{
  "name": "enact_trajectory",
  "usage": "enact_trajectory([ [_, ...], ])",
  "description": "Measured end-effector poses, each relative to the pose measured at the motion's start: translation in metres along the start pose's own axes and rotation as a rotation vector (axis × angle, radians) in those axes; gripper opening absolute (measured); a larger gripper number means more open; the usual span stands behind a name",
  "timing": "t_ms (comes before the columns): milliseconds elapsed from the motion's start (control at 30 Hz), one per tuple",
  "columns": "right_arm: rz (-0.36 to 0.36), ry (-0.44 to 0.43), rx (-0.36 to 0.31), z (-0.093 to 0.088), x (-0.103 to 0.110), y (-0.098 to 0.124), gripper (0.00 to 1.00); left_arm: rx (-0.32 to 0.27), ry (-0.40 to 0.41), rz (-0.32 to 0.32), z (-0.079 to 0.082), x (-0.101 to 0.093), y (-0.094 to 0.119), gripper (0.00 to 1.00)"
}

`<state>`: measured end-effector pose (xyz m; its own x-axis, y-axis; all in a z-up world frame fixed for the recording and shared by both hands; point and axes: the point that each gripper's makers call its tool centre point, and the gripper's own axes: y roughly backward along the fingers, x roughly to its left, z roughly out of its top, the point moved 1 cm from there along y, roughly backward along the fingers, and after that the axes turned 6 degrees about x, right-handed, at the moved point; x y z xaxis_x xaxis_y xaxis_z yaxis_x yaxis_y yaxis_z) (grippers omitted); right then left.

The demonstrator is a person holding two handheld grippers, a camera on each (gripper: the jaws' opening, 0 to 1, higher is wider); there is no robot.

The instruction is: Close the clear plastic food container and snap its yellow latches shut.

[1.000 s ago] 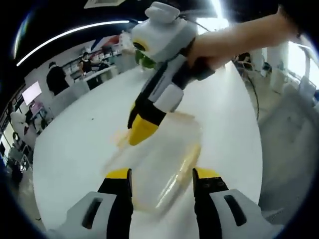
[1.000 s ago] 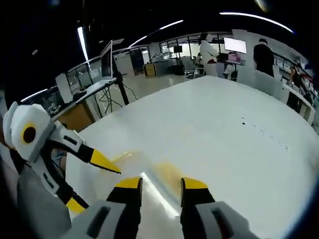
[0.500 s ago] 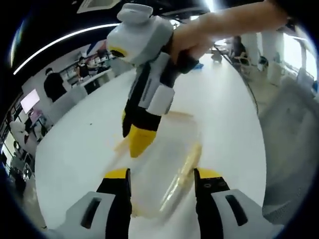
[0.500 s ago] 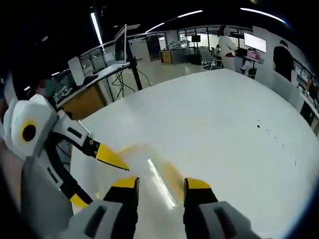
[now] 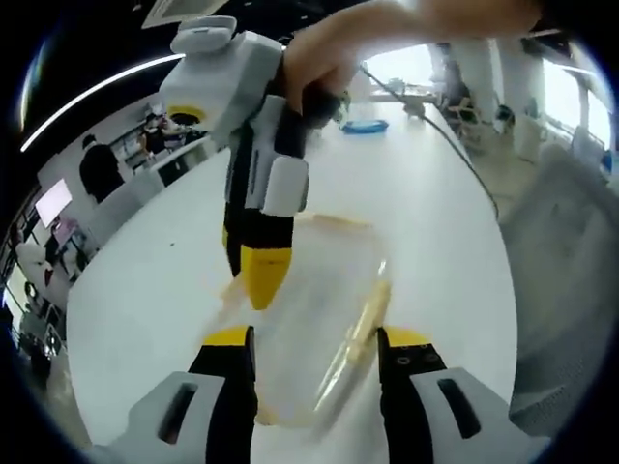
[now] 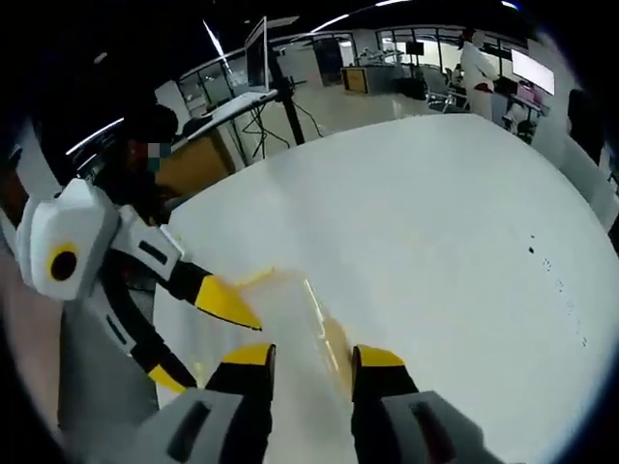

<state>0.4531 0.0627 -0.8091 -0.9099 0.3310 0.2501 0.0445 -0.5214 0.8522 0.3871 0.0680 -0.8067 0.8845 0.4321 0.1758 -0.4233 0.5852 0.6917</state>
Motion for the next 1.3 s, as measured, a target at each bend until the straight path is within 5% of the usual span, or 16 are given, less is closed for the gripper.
enact_trajectory([
  [233, 0.054, -0.009, 0.074, 0.0, -0.001, -0.002, 0.28, 0.008, -0.003, -0.011, 0.001, 0.0, -0.001, 0.47],
  [433, 0.1, 0.003, 0.205, 0.0, -0.002, -0.003, 0.27, 0.044, -0.022, -0.023, 0.002, 0.0, -0.004, 0.46],
  [467, 0.103, -0.01, 0.214, 0.001, -0.002, -0.004, 0.27, 0.054, -0.04, -0.018, 0.002, -0.001, -0.005, 0.46],
  [533, 0.081, 0.017, 0.248, -0.001, -0.002, -0.004, 0.27, 0.115, -0.202, 0.033, -0.001, -0.004, -0.011, 0.46],
  [1000, 0.159, -0.005, 0.325, -0.002, -0.003, -0.006, 0.26, 0.141, -0.157, 0.051, -0.001, -0.003, -0.014, 0.44],
  [1167, 0.187, -0.023, 0.311, -0.002, -0.004, -0.006, 0.26, 0.133, -0.163, 0.064, -0.002, -0.004, -0.012, 0.43],
  [1200, 0.245, -0.002, 0.301, -0.002, 0.002, -0.008, 0.25, 0.128, -0.163, 0.066, 0.0, -0.003, -0.012, 0.42],
  [1300, 0.213, -0.003, 0.296, 0.006, 0.0, -0.006, 0.25, 0.142, -0.171, 0.091, -0.001, -0.001, -0.014, 0.42],
])
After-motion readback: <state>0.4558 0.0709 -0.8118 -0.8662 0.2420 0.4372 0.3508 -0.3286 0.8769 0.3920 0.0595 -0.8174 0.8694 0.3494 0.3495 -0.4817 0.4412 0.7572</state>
